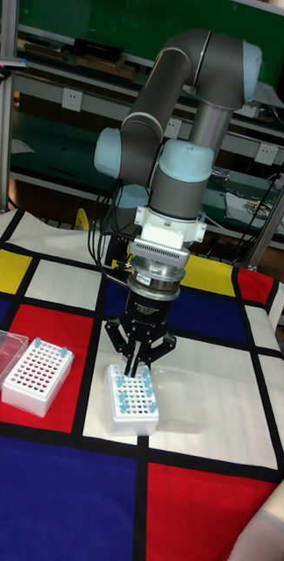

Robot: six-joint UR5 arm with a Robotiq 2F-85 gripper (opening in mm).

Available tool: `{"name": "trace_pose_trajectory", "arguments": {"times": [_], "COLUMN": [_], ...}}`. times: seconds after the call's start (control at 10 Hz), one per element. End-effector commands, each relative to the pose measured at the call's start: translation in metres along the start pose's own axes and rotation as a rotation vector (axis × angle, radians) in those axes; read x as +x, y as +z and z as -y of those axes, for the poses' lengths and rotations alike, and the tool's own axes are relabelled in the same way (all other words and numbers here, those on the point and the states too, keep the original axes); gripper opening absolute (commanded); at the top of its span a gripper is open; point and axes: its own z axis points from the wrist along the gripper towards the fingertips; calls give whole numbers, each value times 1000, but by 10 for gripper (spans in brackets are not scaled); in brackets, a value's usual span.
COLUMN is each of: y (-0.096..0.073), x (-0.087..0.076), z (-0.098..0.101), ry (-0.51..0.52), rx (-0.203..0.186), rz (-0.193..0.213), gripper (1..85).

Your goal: Transfer all medium pipette tips from one holder to another

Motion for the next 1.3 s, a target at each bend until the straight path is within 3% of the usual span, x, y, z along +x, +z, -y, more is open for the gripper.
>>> {"name": "trace_pose_trajectory", "arguments": {"times": [0.0, 0.4, 1.2], "y": [-9, -25, -66], "x": [-4, -13, -36], "z": [5, 16, 23], "ry": [15, 12, -2], "rx": [13, 59, 82], "rz": [-5, -32, -105], "gripper": [10, 10, 10]}}
